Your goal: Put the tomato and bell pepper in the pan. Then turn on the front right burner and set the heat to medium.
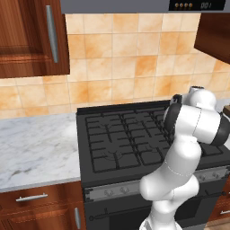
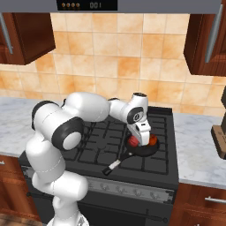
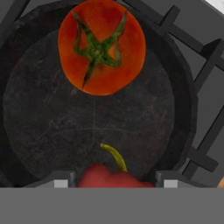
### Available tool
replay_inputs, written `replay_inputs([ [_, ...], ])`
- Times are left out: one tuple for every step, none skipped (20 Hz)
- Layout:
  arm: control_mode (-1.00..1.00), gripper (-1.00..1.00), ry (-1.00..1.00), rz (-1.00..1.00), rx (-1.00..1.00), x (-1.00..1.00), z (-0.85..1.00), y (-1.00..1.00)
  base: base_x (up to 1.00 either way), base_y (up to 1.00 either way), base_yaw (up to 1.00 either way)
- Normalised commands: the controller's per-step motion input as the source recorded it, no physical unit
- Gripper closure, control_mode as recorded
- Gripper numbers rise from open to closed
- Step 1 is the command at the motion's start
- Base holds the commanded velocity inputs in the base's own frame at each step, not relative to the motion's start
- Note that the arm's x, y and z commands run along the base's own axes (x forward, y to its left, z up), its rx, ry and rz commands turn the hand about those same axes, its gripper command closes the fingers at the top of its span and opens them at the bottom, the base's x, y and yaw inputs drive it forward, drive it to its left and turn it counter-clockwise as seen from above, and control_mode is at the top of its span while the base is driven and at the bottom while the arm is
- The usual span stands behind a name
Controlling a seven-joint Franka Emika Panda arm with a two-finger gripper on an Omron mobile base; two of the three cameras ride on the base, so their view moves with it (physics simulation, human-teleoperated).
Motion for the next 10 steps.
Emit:
replay_inputs([
  [-1.00, -1.00, 0.00, 0.00, 0.00, 0.00, 0.00, 0.00, 0.00, 0.00, 0.00],
  [-1.00, -1.00, 0.00, 0.00, 0.00, 0.00, 0.00, 0.00, 0.00, 0.00, 0.00],
  [-1.00, -1.00, 0.00, 0.00, 0.00, 0.00, 0.00, 0.00, 0.00, 0.00, 0.00],
  [-1.00, -1.00, 0.00, 0.00, 0.00, 0.00, 0.00, 0.00, 0.00, 0.00, 0.00],
  [-1.00, -1.00, 0.00, 0.00, 0.00, 0.00, 0.00, 0.00, 0.00, 0.00, 0.00],
  [-1.00, -1.00, 0.00, 0.00, 0.00, 0.00, 0.00, 0.00, 0.00, 0.00, 0.00],
  [-1.00, -1.00, 0.00, 0.00, 0.00, 0.00, 0.01, 0.00, 0.00, 0.00, 0.00],
  [-1.00, -1.00, 0.00, 0.00, 0.00, 0.00, 0.05, 0.00, 0.00, 0.00, 0.00],
  [-1.00, -1.00, 0.00, 0.00, 0.00, 0.00, 0.33, 0.00, 0.00, 0.00, 0.00],
  [-1.00, -1.00, -0.02, 0.00, 0.00, -0.14, 0.54, 0.00, 0.00, 0.00, 0.00],
])
